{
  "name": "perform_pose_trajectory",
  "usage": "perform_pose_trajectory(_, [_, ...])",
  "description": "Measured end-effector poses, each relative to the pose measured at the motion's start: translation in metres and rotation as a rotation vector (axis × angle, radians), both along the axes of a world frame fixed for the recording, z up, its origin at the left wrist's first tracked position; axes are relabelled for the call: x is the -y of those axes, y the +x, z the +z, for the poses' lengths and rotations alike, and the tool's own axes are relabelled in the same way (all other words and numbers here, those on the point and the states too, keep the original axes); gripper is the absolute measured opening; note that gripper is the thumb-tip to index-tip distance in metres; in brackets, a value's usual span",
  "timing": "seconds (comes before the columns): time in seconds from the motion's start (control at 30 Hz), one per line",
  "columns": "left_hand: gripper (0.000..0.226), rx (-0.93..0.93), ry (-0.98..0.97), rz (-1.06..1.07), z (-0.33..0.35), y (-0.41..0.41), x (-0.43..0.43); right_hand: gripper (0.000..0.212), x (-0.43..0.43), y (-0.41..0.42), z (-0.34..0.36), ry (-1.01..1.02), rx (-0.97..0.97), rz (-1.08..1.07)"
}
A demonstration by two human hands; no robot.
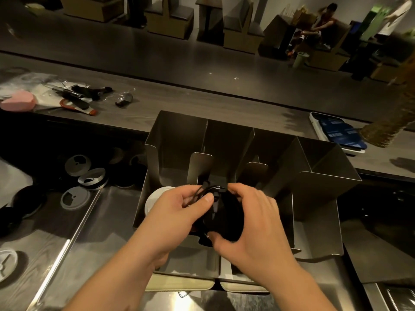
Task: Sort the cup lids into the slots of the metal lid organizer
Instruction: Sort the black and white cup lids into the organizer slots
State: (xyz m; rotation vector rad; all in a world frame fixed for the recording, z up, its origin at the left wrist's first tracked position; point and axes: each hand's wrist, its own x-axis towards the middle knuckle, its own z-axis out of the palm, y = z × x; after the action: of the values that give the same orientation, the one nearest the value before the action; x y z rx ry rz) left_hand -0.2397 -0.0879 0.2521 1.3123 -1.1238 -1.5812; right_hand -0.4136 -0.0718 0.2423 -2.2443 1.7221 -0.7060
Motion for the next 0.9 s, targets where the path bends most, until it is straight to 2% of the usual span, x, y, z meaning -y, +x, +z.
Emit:
perform_pose_trajectory(0.13, [0.014, 0.134, -0.099, 0.258, -0.008, 0.005, 0.006, 0.074, 0.006, 0.004, -0.008, 0.076, -0.140, -0.140])
perform_pose_trajectory(0.3, [0.009, 0.048, -0.109, 0.381, -0.012, 0.009, 0.008, 0.072, 0.014, 0.021, -0.022, 0.108, -0.351, -0.226])
perform_pose_trajectory(0.43, [0.008, 0.041, -0.097, 0.372, -0.015, 0.012, 0.008, 0.067, 0.016, 0.022, -0.022, 0.124, -0.458, -0.214])
perform_pose_trajectory(0.57, [0.007, 0.037, -0.098, 0.378, -0.018, 0.016, 0.008, 0.067, 0.019, 0.021, -0.014, 0.156, -0.453, -0.167])
perform_pose_trajectory(0.8, [0.008, 0.224, -0.182, 0.224, -0.017, 0.013, 0.006, 0.069, 0.018, 0.016, -0.013, 0.176, -0.417, -0.096])
perform_pose_trajectory(0.9, [0.008, 0.241, -0.192, 0.213, -0.018, 0.011, 0.006, 0.072, 0.020, 0.016, -0.010, 0.170, -0.447, -0.078])
